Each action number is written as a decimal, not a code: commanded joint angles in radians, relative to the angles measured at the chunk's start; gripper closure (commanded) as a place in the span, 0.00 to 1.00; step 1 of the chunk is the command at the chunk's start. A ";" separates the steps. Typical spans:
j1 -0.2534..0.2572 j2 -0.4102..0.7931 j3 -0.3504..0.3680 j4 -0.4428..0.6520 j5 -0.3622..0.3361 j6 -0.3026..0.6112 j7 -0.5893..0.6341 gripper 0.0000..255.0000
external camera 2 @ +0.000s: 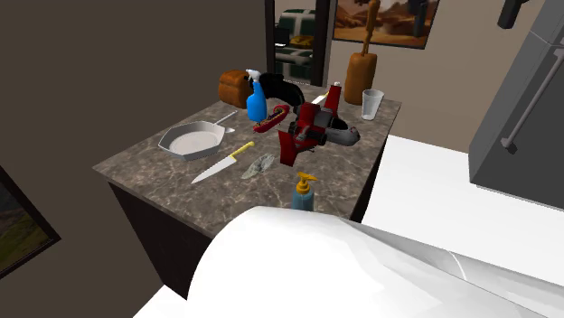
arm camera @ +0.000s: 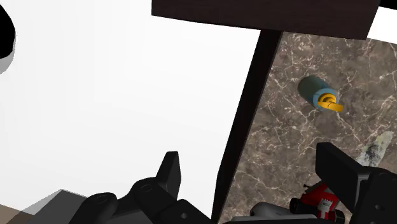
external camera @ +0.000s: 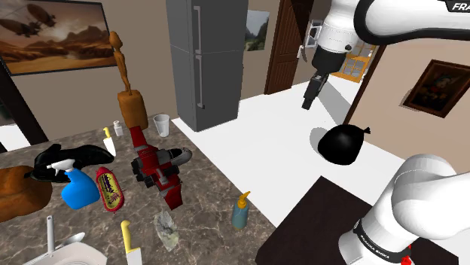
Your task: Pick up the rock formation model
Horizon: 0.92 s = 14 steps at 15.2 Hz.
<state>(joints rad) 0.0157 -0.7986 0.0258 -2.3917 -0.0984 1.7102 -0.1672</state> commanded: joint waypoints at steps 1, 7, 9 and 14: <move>0.000 0.000 0.000 0.000 0.000 0.000 0.000 0.00; 0.027 0.032 0.080 -0.136 0.062 0.177 0.128 0.00; 0.036 0.056 0.109 -0.170 0.082 0.241 0.170 0.00; 0.057 0.152 0.187 -0.231 0.125 0.410 0.280 0.00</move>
<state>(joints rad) 0.0680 -0.6629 0.1969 -2.6057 0.0173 2.0817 0.0888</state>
